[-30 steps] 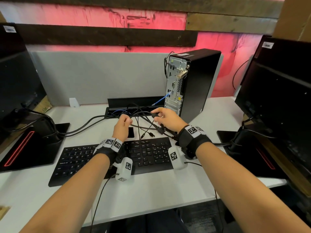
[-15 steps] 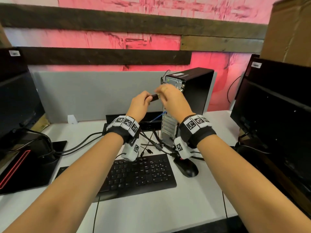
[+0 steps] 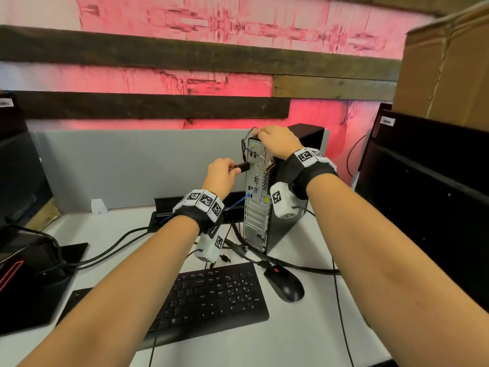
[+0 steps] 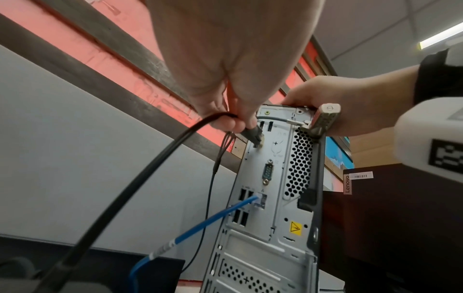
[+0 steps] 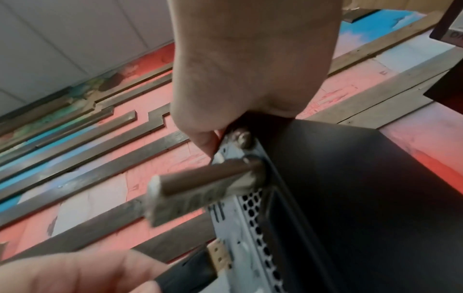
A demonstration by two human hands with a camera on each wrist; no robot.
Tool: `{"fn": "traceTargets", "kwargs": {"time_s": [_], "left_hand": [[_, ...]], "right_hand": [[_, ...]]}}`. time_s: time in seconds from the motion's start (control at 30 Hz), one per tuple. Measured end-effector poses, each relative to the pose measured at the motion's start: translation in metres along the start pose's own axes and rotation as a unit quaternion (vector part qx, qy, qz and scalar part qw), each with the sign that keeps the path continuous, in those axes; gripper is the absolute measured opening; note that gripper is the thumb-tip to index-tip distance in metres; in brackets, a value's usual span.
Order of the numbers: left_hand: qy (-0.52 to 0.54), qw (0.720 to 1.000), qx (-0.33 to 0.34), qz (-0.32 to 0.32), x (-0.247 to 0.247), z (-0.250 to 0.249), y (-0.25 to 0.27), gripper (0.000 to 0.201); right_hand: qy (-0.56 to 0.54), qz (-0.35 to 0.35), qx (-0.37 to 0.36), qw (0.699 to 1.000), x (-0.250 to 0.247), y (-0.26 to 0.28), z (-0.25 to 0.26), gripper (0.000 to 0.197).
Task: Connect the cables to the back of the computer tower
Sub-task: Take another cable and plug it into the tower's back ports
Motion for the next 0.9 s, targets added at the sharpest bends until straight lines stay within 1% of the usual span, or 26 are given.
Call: {"fn": "traceTargets", "kwargs": {"time_s": [0.1, 0.17, 0.23, 0.27, 0.33, 0.4, 0.57, 0.8, 0.9], "left_hand": [[0.014, 1.000, 0.004, -0.015, -0.002, 0.001, 0.000, 0.025], [0.015, 0.999, 0.012, -0.026, -0.003, -0.002, -0.001, 0.024], [0.004, 0.999, 0.027, -0.036, -0.005, -0.007, -0.001, 0.024], [0.000, 0.998, 0.036, -0.042, -0.007, -0.010, -0.001, 0.024], [-0.003, 0.998, 0.047, -0.050, -0.008, -0.014, -0.002, 0.024], [-0.001, 0.997, 0.046, -0.059, -0.009, -0.016, -0.002, 0.025], [0.008, 0.996, 0.029, -0.079, -0.009, -0.019, -0.001, 0.025], [0.020, 0.996, 0.034, -0.081, -0.008, -0.025, -0.002, 0.023], [0.023, 0.995, 0.032, -0.088, -0.008, -0.028, -0.001, 0.023]], "right_hand": [[-0.042, 0.024, -0.011, 0.999, -0.005, -0.002, -0.001, 0.038], [-0.025, 0.036, -0.026, 0.999, -0.005, -0.006, -0.001, 0.038], [0.001, 0.049, -0.015, 0.999, -0.003, -0.006, 0.000, 0.037], [0.012, 0.040, -0.015, 0.999, -0.003, -0.005, 0.000, 0.038], [0.000, 0.020, -0.015, 1.000, -0.003, -0.006, -0.002, 0.037], [0.006, 0.020, -0.015, 1.000, -0.003, -0.004, -0.002, 0.035], [0.057, 0.024, -0.028, 0.998, -0.003, -0.004, -0.001, 0.039], [0.103, 0.018, -0.032, 0.994, -0.004, 0.000, 0.001, 0.041], [0.100, 0.016, -0.028, 0.994, -0.004, -0.001, 0.000, 0.041]]}}
Point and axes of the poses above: each hand's wrist, its own y-axis away from the middle knuckle, its own x-axis out of the palm, z = x × y, the point moved 6 cm from there along -y, towards the middle knuckle, and after that the axes turned 10 degrees about z, right-handed, at the moved point
